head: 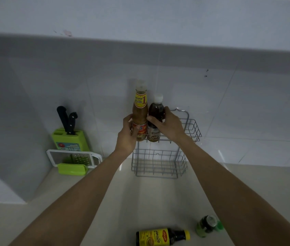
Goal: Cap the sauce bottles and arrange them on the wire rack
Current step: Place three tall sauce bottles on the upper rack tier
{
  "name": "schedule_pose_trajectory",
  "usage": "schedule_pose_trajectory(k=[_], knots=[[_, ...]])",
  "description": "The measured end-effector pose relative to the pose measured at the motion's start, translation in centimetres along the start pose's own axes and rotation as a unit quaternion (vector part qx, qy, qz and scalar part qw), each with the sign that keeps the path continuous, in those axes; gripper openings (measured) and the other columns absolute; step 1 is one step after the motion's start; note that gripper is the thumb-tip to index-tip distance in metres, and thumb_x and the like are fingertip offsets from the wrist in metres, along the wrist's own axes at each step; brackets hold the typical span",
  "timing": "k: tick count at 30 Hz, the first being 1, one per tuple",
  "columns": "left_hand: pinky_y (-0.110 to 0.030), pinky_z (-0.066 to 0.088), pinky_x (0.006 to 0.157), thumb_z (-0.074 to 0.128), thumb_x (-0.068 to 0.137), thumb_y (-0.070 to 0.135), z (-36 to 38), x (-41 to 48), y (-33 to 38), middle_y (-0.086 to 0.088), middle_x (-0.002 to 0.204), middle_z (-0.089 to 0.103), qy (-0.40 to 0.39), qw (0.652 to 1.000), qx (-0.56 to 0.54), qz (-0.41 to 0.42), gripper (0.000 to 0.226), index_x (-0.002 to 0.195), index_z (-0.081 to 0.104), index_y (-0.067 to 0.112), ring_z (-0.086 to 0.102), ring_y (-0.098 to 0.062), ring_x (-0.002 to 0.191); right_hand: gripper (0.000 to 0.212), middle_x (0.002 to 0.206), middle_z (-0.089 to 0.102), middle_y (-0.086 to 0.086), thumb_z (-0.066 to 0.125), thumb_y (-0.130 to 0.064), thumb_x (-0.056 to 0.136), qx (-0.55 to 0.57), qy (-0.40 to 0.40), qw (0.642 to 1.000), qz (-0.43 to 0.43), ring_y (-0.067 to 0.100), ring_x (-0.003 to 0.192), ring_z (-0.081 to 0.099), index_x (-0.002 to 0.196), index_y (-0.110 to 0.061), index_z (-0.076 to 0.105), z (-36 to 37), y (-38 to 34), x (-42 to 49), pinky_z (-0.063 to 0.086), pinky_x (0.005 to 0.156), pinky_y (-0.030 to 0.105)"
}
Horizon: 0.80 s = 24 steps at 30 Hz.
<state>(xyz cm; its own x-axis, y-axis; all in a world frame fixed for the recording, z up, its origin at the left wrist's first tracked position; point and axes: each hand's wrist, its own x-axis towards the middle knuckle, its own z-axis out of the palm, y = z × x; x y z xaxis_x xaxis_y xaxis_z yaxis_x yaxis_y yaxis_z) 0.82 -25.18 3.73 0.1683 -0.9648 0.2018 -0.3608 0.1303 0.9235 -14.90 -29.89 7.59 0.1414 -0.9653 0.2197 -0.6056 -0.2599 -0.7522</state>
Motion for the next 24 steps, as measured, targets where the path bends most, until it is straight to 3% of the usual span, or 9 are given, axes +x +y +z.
schedule_pose_trajectory(k=[4, 7, 8, 10, 12, 14, 18, 21, 24], knots=[[-0.007, 0.036, 0.092, 0.048, 0.1, 0.017, 0.2, -1.5, 0.7, 0.007, 0.146, 0.037, -0.03, 0.999, -0.002, -0.017, 0.069, 0.154, 0.005, 0.017, 0.041, -0.008, 0.125, 0.068, 0.139, 0.049, 0.009, 0.049, -0.058, 0.09, 0.059, 0.014, 0.998, 0.008, 0.023, 0.127, 0.048, 0.138, -0.011, 0.036, 0.1, 0.1, -2.0, 0.04, 0.095, 0.03], [-0.02, 0.018, 0.114, 0.053, 0.096, 0.009, 1.4, -3.8, -0.3, -0.002, 0.162, 0.013, 0.024, 0.997, 0.004, -0.076, 0.077, 0.153, 0.001, 0.01, 0.021, -0.016, 0.146, 0.049, 0.136, 0.05, 0.006, 0.052, -0.039, 0.096, 0.033, 0.108, 0.992, -0.054, 0.02, 0.12, 0.051, 0.136, -0.014, 0.038, 1.0, 2.9, -6.6, 0.045, 0.099, 0.035], [-0.026, 0.017, 0.119, 0.053, 0.095, 0.007, 2.0, -4.8, -1.2, -0.008, 0.162, 0.015, 0.035, 0.994, 0.014, -0.1, 0.075, 0.153, 0.006, 0.008, 0.02, -0.021, 0.148, 0.039, 0.13, 0.053, 0.005, 0.053, -0.028, 0.096, 0.023, 0.088, 0.994, -0.056, 0.019, 0.112, 0.055, 0.131, -0.014, 0.042, 1.6, 4.7, -8.5, 0.049, 0.096, 0.037], [-0.033, 0.022, 0.119, 0.053, 0.094, 0.006, 3.0, -7.4, -3.0, -0.012, 0.158, 0.026, 0.007, 0.989, 0.049, -0.138, 0.066, 0.151, 0.02, 0.007, 0.028, -0.026, 0.144, 0.034, 0.126, 0.055, 0.004, 0.055, -0.017, 0.092, -0.013, -0.064, 0.998, -0.022, 0.019, 0.107, 0.058, 0.125, -0.016, 0.048, 2.6, 8.7, -12.5, 0.05, 0.094, 0.042], [-0.028, 0.028, 0.114, 0.054, 0.093, 0.007, 3.8, -10.3, -4.9, -0.011, 0.154, 0.034, -0.081, 0.979, 0.076, -0.17, 0.059, 0.148, 0.031, 0.009, 0.035, -0.025, 0.14, 0.044, 0.131, 0.051, 0.008, 0.057, -0.021, 0.087, -0.099, -0.272, 0.957, 0.024, 0.025, 0.119, 0.05, 0.13, -0.015, 0.048, 3.5, 12.7, -16.3, 0.042, 0.101, 0.041], [-0.02, 0.033, 0.1, 0.055, 0.093, 0.011, 4.4, -12.9, -6.8, -0.008, 0.152, 0.037, -0.187, 0.955, 0.106, -0.203, 0.056, 0.146, 0.037, 0.012, 0.039, -0.023, 0.136, 0.055, 0.134, 0.046, 0.012, 0.065, -0.027, 0.085, -0.179, -0.398, 0.898, 0.06, 0.029, 0.122, 0.045, 0.135, -0.014, 0.044, 4.3, 15.6, -19.4, 0.04, 0.1, 0.038], [-0.02, 0.037, 0.092, 0.057, 0.092, 0.018, 4.6, -16.1, -10.0, -0.007, 0.148, 0.042, -0.304, 0.904, 0.152, -0.259, 0.048, 0.139, 0.047, 0.016, 0.044, -0.022, 0.13, 0.055, 0.127, 0.053, 0.014, 0.074, -0.03, 0.078, -0.329, -0.426, 0.842, 0.048, 0.034, 0.115, 0.052, 0.123, -0.011, 0.049, 5.9, 18.3, -23.7, 0.044, 0.092, 0.04], [-0.021, 0.037, 0.091, 0.057, 0.092, 0.018, 4.5, -17.2, -10.8, -0.007, 0.146, 0.043, -0.32, 0.892, 0.16, -0.277, 0.046, 0.138, 0.049, 0.015, 0.044, -0.021, 0.13, 0.045, 0.126, 0.057, 0.013, 0.07, -0.027, 0.081, -0.358, -0.401, 0.841, 0.06, 0.034, 0.117, 0.053, 0.119, -0.01, 0.052, 6.3, 18.7, -24.5, 0.044, 0.093, 0.04], [-0.021, 0.036, 0.091, 0.057, 0.092, 0.017, 4.2, -17.6, -11.2, -0.007, 0.146, 0.045, -0.308, 0.895, 0.154, -0.285, 0.046, 0.137, 0.049, 0.015, 0.044, -0.021, 0.131, 0.038, 0.115, 0.063, 0.011, 0.077, -0.029, 0.075, -0.293, -0.415, 0.856, 0.093, 0.031, 0.11, 0.059, 0.106, -0.014, 0.061, 5.7, 18.6, -23.4, 0.046, 0.086, 0.037]])
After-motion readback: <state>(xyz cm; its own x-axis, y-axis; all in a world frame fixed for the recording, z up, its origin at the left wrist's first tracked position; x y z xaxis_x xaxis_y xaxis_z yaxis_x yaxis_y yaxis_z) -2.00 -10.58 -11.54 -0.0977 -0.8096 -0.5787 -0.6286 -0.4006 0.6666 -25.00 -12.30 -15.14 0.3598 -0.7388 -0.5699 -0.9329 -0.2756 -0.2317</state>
